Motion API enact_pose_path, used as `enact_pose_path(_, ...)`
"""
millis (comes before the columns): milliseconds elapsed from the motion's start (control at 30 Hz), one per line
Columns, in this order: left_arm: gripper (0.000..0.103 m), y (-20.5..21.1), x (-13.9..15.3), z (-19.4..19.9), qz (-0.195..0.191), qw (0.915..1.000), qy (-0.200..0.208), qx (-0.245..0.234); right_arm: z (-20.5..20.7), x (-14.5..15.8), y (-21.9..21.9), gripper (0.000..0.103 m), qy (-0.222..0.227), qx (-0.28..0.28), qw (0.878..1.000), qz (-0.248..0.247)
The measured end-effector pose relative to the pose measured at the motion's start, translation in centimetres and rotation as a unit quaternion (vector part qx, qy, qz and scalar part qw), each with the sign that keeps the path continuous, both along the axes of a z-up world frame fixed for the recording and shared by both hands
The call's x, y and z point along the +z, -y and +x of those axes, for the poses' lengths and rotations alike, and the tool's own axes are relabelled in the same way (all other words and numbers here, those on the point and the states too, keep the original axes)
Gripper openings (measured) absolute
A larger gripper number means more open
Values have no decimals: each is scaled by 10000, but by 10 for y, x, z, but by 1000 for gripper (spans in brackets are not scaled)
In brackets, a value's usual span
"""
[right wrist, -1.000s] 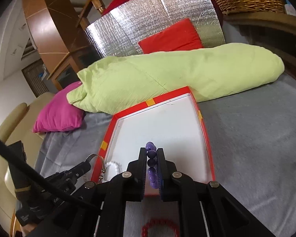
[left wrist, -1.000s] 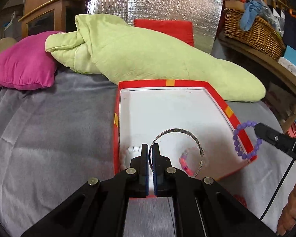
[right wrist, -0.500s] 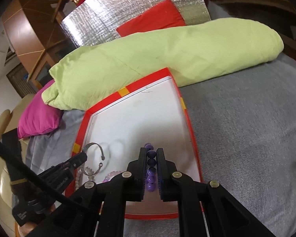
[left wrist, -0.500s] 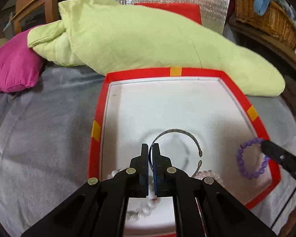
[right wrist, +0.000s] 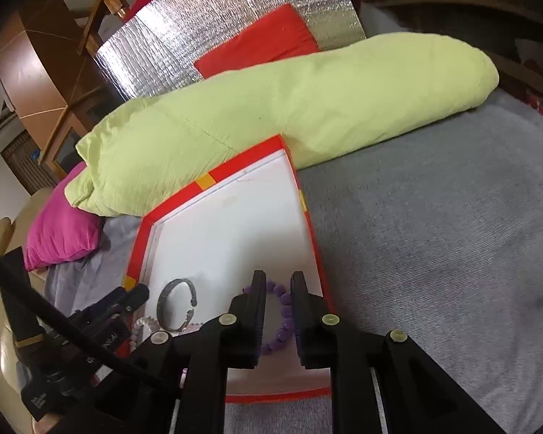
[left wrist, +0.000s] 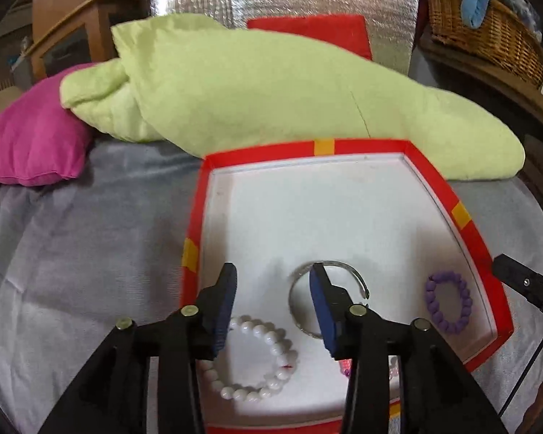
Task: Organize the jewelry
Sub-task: 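Lower the silver bangle into the tray with the left gripper while the right drops the purple bracelet there, then withdraw both grippers and grasp the black hair tie with the right gripper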
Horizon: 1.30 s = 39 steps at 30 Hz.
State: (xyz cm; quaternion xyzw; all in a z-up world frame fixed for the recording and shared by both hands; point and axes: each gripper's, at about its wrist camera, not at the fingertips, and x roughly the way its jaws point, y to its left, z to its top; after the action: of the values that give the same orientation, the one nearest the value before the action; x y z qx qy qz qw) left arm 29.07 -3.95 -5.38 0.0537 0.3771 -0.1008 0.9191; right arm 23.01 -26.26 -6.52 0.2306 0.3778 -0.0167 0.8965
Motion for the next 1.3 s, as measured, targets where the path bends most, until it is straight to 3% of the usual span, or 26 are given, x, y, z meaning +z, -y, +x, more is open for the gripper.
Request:
enact_pose_path(67,55,-7,5,-6,-16,9999,40,150,-6,6,0,20,37,24,10000,-73)
enact_pose_path(400,58,-34,5,-49,272,9994,13,213,-42,18,-4,24,-3,314,9994,-169)
enact_pose_path(567,60,-55,3,-72,513,9985,56,199,-54,10,-6,40,-195,497,9986,-55)
enact_pose_path(867,60,-96,-13,-112,645,9974,-216,242,-84,2,-24,40,-464,1004,9933,-328)
enact_pose_path(1133,61,-108,-44,-153,674,9952,-693,-126,-121,-15,-35,40,-859,1472,9839,-530)
enact_pose_path(1300,61,-104,-49,-166,667,9943,-737,-391,-135,-27,-43,41,-1076,1704,9778,-580)
